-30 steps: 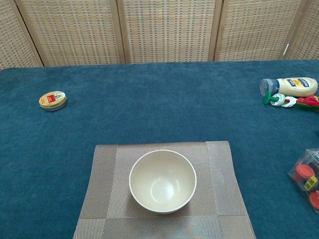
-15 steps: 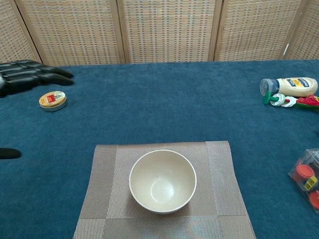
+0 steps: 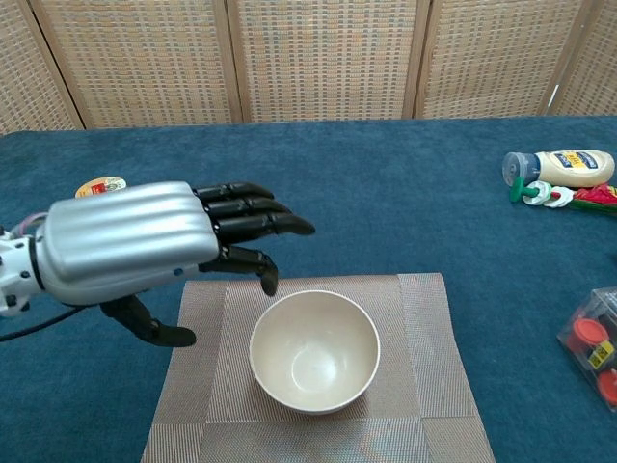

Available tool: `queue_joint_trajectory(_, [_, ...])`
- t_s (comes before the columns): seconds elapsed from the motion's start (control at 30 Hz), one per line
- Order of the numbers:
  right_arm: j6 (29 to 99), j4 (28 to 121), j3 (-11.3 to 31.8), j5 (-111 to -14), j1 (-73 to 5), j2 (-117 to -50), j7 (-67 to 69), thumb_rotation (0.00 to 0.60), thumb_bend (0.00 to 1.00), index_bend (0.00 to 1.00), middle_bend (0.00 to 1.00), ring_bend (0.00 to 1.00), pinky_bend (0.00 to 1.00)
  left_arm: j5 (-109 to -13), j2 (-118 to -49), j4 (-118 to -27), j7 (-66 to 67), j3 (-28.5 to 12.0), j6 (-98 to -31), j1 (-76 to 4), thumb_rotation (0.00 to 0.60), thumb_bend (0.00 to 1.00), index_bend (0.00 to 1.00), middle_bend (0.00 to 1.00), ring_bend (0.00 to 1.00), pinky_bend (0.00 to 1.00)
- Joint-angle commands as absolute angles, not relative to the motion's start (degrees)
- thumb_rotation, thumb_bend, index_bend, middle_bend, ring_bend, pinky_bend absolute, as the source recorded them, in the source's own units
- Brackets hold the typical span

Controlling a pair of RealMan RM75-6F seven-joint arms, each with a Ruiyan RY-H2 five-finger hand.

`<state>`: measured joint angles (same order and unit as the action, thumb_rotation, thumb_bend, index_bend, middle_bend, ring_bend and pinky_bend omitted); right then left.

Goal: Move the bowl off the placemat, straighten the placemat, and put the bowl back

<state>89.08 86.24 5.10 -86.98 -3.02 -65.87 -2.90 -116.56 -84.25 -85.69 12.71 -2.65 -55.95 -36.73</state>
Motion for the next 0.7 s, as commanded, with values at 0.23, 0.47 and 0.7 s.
queue_joint_trajectory(0.23, [88.7,86.1,5.4,-86.0,-3.0,-65.6,-2.3,0.600,0.00,0.04,0.00,0.00,0.00,-114.0,-90.8,-82.3,17.6,-1.6,-51.1,-39.6,0.600,0.20,0.33,0.00,0.00,0.00])
queue_joint_trajectory(0.47, [88.0,86.2,5.4,-85.6,-3.1,-65.3,-1.7,0.600,0.00,0.04,0.00,0.00,0.00,-111.8,-96.1,-78.5,19.5,-1.8,-50.0,-41.0,0.600,0.31,0.43,0.00,0.00,0.00])
queue_joint_trajectory(0.7, [87.4,86.3,5.3,-85.5,-3.3,-64.9,-0.8,0.600,0.00,0.04,0.00,0.00,0.00,-109.6,-98.8,-76.4,20.0,-1.6,-50.6,-41.7,0.600,0.45,0.63,0.00,0.00,0.00])
